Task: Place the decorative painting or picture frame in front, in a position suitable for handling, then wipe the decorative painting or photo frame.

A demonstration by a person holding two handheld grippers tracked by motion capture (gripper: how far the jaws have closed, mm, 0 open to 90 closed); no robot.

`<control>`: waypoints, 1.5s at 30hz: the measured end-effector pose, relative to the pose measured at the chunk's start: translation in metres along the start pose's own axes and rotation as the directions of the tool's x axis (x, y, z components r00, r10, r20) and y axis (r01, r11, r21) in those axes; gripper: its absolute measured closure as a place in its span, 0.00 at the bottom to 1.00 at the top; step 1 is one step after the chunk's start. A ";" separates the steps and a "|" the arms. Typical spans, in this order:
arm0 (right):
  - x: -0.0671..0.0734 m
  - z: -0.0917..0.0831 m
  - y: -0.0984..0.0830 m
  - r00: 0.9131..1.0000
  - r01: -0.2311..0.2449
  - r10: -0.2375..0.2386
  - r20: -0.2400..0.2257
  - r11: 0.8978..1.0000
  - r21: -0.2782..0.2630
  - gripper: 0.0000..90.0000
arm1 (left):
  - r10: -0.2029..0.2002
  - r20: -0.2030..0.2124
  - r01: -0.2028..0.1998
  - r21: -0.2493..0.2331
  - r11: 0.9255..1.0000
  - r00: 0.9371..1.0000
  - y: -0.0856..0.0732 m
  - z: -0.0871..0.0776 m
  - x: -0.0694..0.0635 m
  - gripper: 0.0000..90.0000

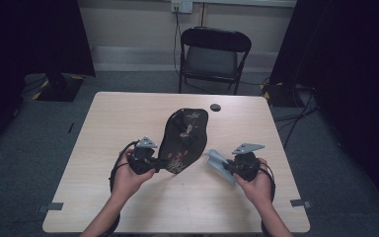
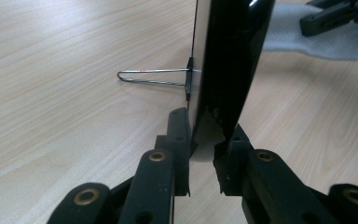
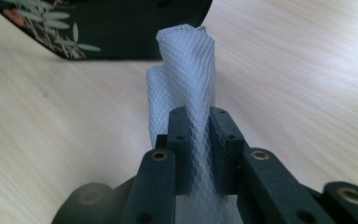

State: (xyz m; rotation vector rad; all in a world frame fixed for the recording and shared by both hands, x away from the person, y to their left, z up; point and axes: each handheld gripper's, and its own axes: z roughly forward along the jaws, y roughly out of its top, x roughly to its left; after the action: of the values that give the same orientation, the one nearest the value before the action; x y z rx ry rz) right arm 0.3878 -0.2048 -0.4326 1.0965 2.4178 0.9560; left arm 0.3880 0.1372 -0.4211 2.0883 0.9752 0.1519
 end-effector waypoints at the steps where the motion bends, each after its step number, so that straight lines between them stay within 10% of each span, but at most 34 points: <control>1: 0.001 0.002 -0.001 1.000 0.013 -0.013 -0.001 1.000 0.018 0.89 | 0.002 -0.001 -0.002 0.004 1.000 1.000 0.000 0.000 -0.001 0.87; 11: 0.003 0.032 -0.029 0.999 -0.029 0.032 -0.042 0.996 0.080 0.86 | 0.006 0.000 -0.006 0.005 1.000 1.000 0.001 0.000 -0.001 0.87; 28: 0.000 0.021 -0.030 0.998 0.042 -0.033 -0.048 0.980 0.197 0.60 | 0.007 0.007 -0.007 0.002 1.000 1.000 0.003 0.000 0.002 0.87; 35: 0.000 0.020 -0.031 0.997 0.018 -0.003 -0.076 0.980 0.198 0.86 | 0.005 0.010 -0.005 0.002 1.000 1.000 0.003 0.000 0.003 0.87; 45: -0.002 0.011 -0.027 0.998 -0.036 0.042 -0.035 0.986 0.164 0.90 | 0.008 0.002 -0.008 0.001 1.000 1.000 0.003 0.002 0.000 0.87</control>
State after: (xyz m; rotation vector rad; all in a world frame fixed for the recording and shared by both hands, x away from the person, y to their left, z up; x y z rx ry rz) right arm 0.3803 -0.2147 -0.4590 1.1958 2.5525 0.8087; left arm 0.3909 0.1353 -0.4199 2.0928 0.9660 0.1530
